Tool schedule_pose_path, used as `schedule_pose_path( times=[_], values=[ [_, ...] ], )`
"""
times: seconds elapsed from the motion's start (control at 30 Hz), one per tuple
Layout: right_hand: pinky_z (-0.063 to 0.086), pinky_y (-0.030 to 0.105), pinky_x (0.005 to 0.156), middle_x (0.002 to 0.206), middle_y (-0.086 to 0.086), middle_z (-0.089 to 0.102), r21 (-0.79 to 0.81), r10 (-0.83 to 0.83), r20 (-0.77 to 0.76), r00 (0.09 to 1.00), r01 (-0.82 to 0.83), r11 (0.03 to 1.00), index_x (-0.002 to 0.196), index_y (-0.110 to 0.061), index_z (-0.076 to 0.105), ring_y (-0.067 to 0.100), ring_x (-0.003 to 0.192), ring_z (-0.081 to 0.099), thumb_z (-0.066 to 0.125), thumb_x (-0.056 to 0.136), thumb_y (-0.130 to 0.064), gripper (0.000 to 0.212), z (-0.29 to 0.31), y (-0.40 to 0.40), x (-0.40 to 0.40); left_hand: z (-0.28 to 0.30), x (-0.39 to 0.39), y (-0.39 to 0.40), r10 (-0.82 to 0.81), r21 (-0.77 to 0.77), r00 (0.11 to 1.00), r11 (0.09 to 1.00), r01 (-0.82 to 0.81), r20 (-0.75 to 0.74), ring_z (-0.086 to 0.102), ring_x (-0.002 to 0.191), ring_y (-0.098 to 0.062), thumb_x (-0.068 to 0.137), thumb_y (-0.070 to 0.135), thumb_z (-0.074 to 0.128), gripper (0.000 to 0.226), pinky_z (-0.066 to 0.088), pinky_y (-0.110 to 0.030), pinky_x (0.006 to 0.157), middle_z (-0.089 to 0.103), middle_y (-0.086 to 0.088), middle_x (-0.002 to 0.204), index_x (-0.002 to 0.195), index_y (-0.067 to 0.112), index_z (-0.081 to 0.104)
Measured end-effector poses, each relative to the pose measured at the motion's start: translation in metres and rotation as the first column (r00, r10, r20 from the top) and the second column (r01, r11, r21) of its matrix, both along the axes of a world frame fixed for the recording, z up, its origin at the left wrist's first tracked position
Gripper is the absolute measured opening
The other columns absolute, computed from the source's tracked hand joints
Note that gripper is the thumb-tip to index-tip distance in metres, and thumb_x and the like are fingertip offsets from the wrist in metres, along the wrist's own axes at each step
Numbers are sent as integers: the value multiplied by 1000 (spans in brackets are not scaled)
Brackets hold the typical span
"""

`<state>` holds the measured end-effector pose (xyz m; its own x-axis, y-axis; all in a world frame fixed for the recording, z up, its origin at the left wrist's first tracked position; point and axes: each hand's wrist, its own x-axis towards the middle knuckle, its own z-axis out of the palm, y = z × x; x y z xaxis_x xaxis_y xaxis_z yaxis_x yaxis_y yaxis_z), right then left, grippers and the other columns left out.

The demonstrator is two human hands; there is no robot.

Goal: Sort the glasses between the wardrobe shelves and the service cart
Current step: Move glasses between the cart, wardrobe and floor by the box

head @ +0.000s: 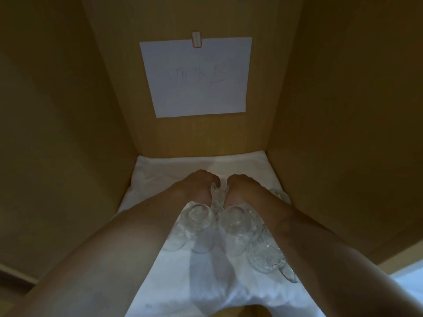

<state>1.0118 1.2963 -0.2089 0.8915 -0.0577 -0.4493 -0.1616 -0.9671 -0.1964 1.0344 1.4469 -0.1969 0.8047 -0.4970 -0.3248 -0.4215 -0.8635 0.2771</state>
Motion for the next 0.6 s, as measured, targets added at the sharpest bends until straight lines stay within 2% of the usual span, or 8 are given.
schedule_pose_path(
  times=[0.1,0.23,0.4,0.47,0.5,0.53,0.6],
  values=[
    [57,32,85,101,1,60,8,3,-15,1000,-3,1000,122,-14,61,23,100,65,90,66,-32,65,4,-1,-1,1,2,4,-1,-37,999,999,2,35,60,113,-18,59,14,90,74,49,-24,83,60,1,125,127,29,65],
    [59,31,81,111,1,60,54,-10,34,999,8,999,125,-16,57,20,95,63,92,56,-30,78,16,-5,-3,16,6,10,58,-40,996,998,-55,74,59,110,-20,54,10,92,81,55,-31,85,55,0,120,127,30,63],
    [58,34,86,120,2,60,221,-161,261,952,104,970,127,-17,55,20,102,59,93,57,-31,81,47,-10,1,40,16,30,294,-242,934,939,-243,201,56,111,-26,55,12,94,85,55,-35,90,51,-6,125,132,26,60],
    [57,32,84,124,2,60,367,-268,338,902,136,920,131,-16,55,19,101,57,94,57,-31,85,61,-15,4,47,21,38,472,-413,860,834,-365,193,57,112,-27,54,18,96,84,55,-35,91,52,-7,127,130,27,61],
    [56,32,82,127,2,58,463,-349,341,873,167,870,136,-17,54,19,103,57,95,57,-29,90,68,-17,4,51,24,41,562,-519,816,742,-425,136,58,112,-26,54,20,97,81,55,-34,91,53,-6,128,127,27,62],
    [57,34,82,130,3,56,569,-439,309,844,205,796,139,-19,52,20,106,57,95,57,-27,93,74,-18,4,56,25,45,633,-628,773,616,-475,36,59,112,-26,54,20,97,77,56,-35,91,54,-4,129,123,26,63],
    [61,39,79,131,3,55,761,-594,179,784,272,589,140,-19,51,22,110,60,95,59,-21,92,83,-19,-1,67,22,50,686,-785,698,310,-536,-206,62,106,-26,53,16,96,69,61,-45,84,58,0,126,113,29,64]
  ],
)
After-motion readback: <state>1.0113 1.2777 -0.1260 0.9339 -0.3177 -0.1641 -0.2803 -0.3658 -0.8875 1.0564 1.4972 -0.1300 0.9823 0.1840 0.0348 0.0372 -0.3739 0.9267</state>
